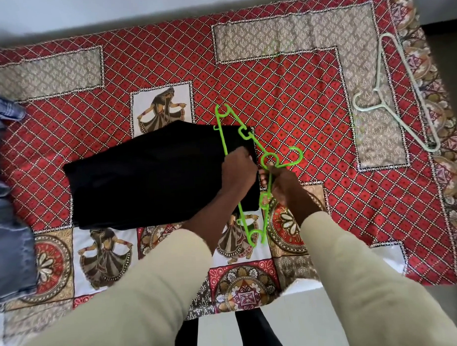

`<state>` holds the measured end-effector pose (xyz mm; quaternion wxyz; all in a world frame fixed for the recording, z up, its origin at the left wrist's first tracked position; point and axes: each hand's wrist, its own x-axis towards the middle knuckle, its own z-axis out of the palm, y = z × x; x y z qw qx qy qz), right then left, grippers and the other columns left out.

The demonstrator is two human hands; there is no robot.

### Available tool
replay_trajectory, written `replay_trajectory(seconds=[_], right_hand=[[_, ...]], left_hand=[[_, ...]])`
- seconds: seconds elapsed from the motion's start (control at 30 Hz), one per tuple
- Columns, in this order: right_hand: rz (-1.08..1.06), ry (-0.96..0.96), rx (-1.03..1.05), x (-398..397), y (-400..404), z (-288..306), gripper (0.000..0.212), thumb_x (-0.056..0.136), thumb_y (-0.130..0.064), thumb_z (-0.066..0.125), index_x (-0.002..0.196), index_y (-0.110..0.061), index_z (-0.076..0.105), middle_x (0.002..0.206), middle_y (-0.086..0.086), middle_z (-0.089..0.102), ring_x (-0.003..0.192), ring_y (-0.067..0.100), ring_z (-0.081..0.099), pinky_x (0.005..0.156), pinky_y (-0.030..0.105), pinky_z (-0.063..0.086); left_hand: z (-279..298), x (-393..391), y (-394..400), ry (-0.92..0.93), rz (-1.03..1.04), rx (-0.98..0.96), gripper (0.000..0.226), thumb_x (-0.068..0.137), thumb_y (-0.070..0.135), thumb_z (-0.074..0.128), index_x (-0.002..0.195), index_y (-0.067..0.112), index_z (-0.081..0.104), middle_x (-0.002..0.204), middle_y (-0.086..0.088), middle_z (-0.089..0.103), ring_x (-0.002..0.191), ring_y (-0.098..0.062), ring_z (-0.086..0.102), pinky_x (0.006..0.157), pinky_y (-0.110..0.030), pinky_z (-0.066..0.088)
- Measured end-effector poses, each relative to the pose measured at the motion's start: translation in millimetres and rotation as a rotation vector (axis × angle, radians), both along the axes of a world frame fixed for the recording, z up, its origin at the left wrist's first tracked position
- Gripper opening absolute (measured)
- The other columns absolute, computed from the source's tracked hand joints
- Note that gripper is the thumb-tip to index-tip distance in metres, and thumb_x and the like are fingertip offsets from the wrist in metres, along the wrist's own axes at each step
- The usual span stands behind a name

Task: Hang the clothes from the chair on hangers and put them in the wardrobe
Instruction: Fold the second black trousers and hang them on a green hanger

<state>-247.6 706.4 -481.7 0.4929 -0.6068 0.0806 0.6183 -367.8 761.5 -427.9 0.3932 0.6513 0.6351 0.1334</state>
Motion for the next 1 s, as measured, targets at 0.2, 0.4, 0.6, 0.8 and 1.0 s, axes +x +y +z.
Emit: replay_trajectory(seconds=[0.2, 0.4, 0.6, 0.8, 1.0], right_hand=[[-0.140, -0.117, -0.052, -2.0, 0.2, -34.1, 0.007, 0.089, -0.006, 0.067, 0.086, -0.007, 0.061, 0.072, 0.007, 0.064, 0.066, 0.021, 0.061, 0.066, 0.035, 0.053], [-0.216, 0.016, 0.041, 0.9, -7.5, -50.2, 0.036, 0.084, -0.015, 0.073, 0.114, 0.002, 0.061, 0.108, 0.026, 0.066, 0.098, 0.034, 0.065, 0.096, 0.049, 0.049], [-0.290, 0.082, 0.085, 2.1, -6.6, -39.1, 0.009, 0.094, -0.007, 0.060, 0.100, 0.000, 0.059, 0.075, 0.011, 0.065, 0.058, 0.017, 0.064, 0.058, 0.027, 0.056], [-0.272, 0.154, 0.126, -31.0, 15.5, -8.8, 0.010, 0.099, -0.004, 0.051, 0.093, -0.001, 0.059, 0.062, 0.005, 0.070, 0.053, 0.012, 0.067, 0.052, 0.021, 0.055], [-0.139, 0.275, 0.149, -110.6, 48.2, 14.7, 0.013, 0.100, -0.010, 0.050, 0.099, -0.005, 0.061, 0.064, 0.004, 0.069, 0.055, 0.011, 0.066, 0.056, 0.024, 0.055]], left_hand=[[-28.8, 27.7, -7.4, 0.402, -0.106, -0.116, 0.027, 0.084, 0.026, 0.067, 0.097, 0.003, 0.066, 0.097, -0.013, 0.069, 0.089, -0.031, 0.069, 0.065, -0.034, 0.054], [-39.7, 51.0, -7.4, 0.622, -0.276, -0.043, 0.039, 0.093, 0.017, 0.053, 0.122, -0.010, 0.055, 0.118, -0.020, 0.059, 0.105, -0.031, 0.064, 0.076, -0.034, 0.056], [-20.9, 36.1, 2.6, 0.440, -0.364, -0.102, 0.092, 0.091, 0.014, 0.060, 0.155, 0.008, -0.005, 0.101, -0.021, 0.062, 0.091, -0.034, 0.064, 0.066, -0.038, 0.052], [41.2, -14.4, 36.9, 0.228, -0.390, -0.285, 0.018, 0.092, 0.007, 0.047, 0.077, 0.001, 0.055, 0.074, -0.012, 0.055, 0.079, -0.035, 0.059, 0.057, -0.031, 0.042], [104.3, -121.4, 69.4, -0.237, -0.212, -0.400, 0.049, 0.089, -0.011, 0.041, 0.120, 0.016, 0.069, 0.112, -0.003, 0.064, 0.078, -0.013, 0.067, 0.063, -0.027, 0.055]])
